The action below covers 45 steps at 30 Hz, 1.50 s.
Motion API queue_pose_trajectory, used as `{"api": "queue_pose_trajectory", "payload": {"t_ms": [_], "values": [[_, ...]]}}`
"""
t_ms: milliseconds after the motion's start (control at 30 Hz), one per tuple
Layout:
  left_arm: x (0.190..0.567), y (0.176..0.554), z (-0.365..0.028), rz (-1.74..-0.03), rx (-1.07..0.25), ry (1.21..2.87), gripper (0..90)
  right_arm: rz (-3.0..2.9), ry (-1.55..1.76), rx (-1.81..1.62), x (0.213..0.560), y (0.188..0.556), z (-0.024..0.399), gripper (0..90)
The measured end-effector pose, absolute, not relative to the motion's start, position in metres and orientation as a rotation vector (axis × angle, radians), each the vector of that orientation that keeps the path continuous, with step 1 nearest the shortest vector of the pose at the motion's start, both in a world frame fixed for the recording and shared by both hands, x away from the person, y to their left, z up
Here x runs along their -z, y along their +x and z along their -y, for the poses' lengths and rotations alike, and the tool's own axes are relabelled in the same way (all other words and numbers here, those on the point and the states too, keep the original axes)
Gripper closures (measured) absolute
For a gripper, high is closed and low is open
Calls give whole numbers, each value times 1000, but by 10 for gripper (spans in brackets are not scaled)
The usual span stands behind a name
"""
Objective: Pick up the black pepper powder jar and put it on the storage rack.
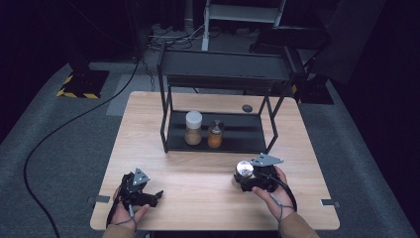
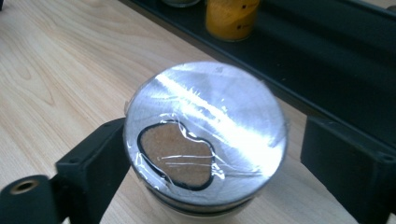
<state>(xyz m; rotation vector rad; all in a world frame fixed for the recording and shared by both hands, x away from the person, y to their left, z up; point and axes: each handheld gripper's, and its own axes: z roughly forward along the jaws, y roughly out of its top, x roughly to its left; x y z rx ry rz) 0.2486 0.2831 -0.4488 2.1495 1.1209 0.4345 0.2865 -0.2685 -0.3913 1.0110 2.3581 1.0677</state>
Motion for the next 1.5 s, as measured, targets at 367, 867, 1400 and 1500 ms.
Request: {"api": "queue_pose_trajectory", "payload": {"t_ms": [367, 867, 1400, 1500], "values": [[449, 249, -283, -1121, -435, 2149, 4, -2424, 975, -1019, 398, 296, 262, 258], [449, 249, -283, -1124, -436, 2149, 4, -2450, 973, -1021, 388, 301, 263, 312], [449, 249, -283, -1125, -436, 2148, 5, -2428, 940, -1046, 346, 310, 263, 312], [449, 249, -283, -1124, -436, 2148, 5, -2429, 931, -1046, 340, 314, 261, 312]]}}
